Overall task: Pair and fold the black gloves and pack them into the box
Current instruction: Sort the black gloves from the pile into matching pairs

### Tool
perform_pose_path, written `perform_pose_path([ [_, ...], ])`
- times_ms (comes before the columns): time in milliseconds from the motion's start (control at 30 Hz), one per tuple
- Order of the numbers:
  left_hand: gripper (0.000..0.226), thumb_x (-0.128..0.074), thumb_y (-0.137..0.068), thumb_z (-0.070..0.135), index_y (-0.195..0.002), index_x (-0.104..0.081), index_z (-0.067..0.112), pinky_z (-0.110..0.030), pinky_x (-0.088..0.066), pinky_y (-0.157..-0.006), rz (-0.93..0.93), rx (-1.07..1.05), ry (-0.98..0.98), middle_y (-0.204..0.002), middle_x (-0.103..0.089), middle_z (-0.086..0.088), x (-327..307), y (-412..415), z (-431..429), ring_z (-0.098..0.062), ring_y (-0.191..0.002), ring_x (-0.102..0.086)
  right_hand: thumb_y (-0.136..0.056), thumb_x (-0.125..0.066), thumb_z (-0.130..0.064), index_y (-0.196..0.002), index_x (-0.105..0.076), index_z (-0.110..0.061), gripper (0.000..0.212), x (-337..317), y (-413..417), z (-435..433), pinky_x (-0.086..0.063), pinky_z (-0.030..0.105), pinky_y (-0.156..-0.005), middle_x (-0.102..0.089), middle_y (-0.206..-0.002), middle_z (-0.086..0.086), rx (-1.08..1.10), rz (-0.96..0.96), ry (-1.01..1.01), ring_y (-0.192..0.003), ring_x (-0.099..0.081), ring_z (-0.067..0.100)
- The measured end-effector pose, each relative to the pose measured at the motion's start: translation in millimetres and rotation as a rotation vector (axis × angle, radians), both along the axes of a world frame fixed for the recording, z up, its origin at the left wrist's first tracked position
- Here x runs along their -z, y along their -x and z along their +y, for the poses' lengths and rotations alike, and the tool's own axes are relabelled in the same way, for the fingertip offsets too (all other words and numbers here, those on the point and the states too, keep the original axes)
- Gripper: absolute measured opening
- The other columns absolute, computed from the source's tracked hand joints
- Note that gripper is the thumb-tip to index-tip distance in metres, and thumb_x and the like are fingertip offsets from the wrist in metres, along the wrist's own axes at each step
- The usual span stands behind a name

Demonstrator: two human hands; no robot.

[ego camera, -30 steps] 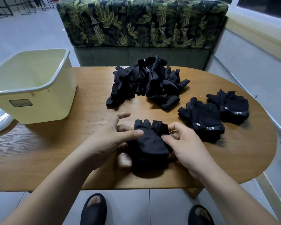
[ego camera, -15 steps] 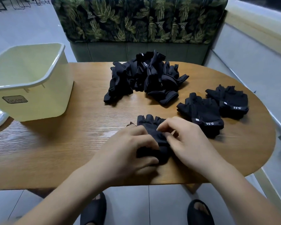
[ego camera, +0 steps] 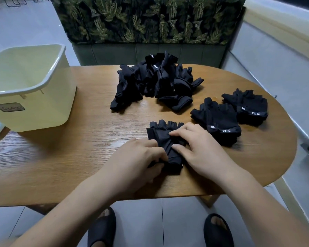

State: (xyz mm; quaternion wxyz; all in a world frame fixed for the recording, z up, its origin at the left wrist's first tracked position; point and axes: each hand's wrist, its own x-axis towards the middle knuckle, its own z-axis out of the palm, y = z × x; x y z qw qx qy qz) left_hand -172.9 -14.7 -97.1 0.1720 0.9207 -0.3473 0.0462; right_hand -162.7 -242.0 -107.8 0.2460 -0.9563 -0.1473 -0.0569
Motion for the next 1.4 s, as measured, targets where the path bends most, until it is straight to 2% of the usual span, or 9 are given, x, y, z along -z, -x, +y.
perform_pose_path([
  [133, 0.029, -0.058, -0.093, 0.060, -0.106, -0.075, 0.040, -0.025, -0.050, -0.074, 0.159, -0.017, 0.088, -0.095, -0.061, 0.018, -6.9, -2.2, 4.1, -0.003, -0.089, -0.059, -0.101, -0.068, -0.033, -0.140, -0.065, -0.032, 0.038, -4.0, 1.1, -0.5, -0.043, 0.038, -0.109, -0.058, -0.124, -0.014, -0.016, 0.030, 0.000, -0.126, -0.049, 0.009],
  [233, 0.023, -0.059, -0.098, 0.053, -0.103, -0.075, 0.037, -0.023, -0.046, -0.076, 0.120, -0.057, 0.169, -0.101, -0.058, 0.017, -11.5, -5.6, 3.6, -0.003, -0.091, -0.058, -0.101, -0.068, -0.027, -0.136, -0.067, -0.031, 0.035, -9.4, -0.3, -2.8, -0.047, 0.038, -0.107, -0.064, -0.123, -0.014, -0.015, 0.044, -0.029, -0.123, -0.055, 0.010],
  [333, 0.017, -0.067, -0.095, 0.046, -0.107, -0.075, 0.036, -0.027, -0.046, -0.082, -0.022, -0.114, 0.086, -0.107, -0.058, 0.013, -12.5, -13.1, 3.4, -0.010, -0.099, -0.055, -0.101, -0.067, -0.022, -0.132, -0.069, -0.031, 0.032, -15.0, -3.4, -3.6, -0.053, 0.035, -0.102, -0.069, -0.119, -0.018, 0.002, 0.041, -0.090, -0.116, -0.061, 0.003],
  [433, 0.032, -0.072, -0.090, 0.056, -0.115, -0.073, 0.036, -0.031, -0.048, -0.087, 0.020, -0.187, -0.034, -0.115, -0.057, 0.012, -10.4, -17.7, 6.3, -0.013, -0.108, -0.055, -0.102, -0.065, -0.019, -0.128, -0.071, -0.030, 0.028, -21.4, -11.3, -3.9, -0.054, 0.031, -0.100, -0.070, -0.115, -0.017, 0.041, 0.001, -0.134, -0.111, -0.062, 0.000],
  [567, 0.046, -0.072, -0.082, 0.072, -0.116, -0.068, 0.040, -0.033, -0.053, -0.086, 0.125, -0.277, -0.049, -0.114, -0.057, 0.017, -11.2, -19.6, 12.5, -0.010, -0.104, -0.057, -0.103, -0.060, -0.017, -0.125, -0.072, -0.023, 0.026, -18.8, -31.4, -3.4, -0.048, 0.041, -0.105, -0.067, -0.122, -0.007, 0.124, -0.146, -0.018, -0.121, -0.057, 0.016],
  [733, 0.050, -0.069, -0.074, 0.078, -0.105, -0.063, 0.039, -0.038, -0.056, -0.077, 0.138, -0.278, 0.012, -0.105, -0.056, 0.019, -11.0, -19.7, 22.0, -0.006, -0.094, -0.058, -0.104, -0.056, -0.015, -0.130, -0.072, -0.019, 0.030, -10.3, -58.8, -5.0, -0.042, 0.045, -0.110, -0.059, -0.136, 0.001, 0.213, -0.139, 0.152, -0.130, -0.050, 0.026],
  [1200, 0.021, -0.064, -0.093, 0.058, -0.098, -0.064, 0.038, -0.031, -0.053, -0.076, 0.137, -0.237, 0.245, -0.096, -0.062, 0.020, -28.4, -19.3, 26.7, -0.003, -0.093, -0.061, -0.109, -0.044, -0.016, -0.160, -0.044, -0.023, 0.052, -9.0, -93.0, 22.9, -0.020, 0.049, -0.127, -0.023, -0.175, -0.001, 0.159, -0.044, 0.313, -0.161, -0.017, 0.028],
  [1300, 0.016, -0.066, -0.094, 0.054, -0.097, -0.063, 0.038, -0.031, -0.052, -0.076, 0.112, -0.225, 0.276, -0.094, -0.063, 0.019, -30.7, -19.2, 25.3, -0.005, -0.094, -0.062, -0.109, -0.043, -0.015, -0.163, -0.037, -0.018, 0.054, -6.5, -93.8, 23.9, -0.021, 0.048, -0.127, -0.027, -0.173, -0.001, 0.169, -0.036, 0.297, -0.159, -0.020, 0.025],
  [1400, 0.014, -0.068, -0.096, 0.050, -0.097, -0.065, 0.036, -0.029, -0.052, -0.075, 0.092, -0.225, 0.297, -0.092, -0.064, 0.018, -33.6, -19.1, 26.7, -0.004, -0.093, -0.062, -0.108, -0.046, -0.011, -0.157, -0.047, -0.015, 0.049, -10.5, -91.6, 24.4, -0.026, 0.044, -0.122, -0.044, -0.163, 0.000, 0.159, -0.127, 0.206, -0.151, -0.035, 0.023],
])
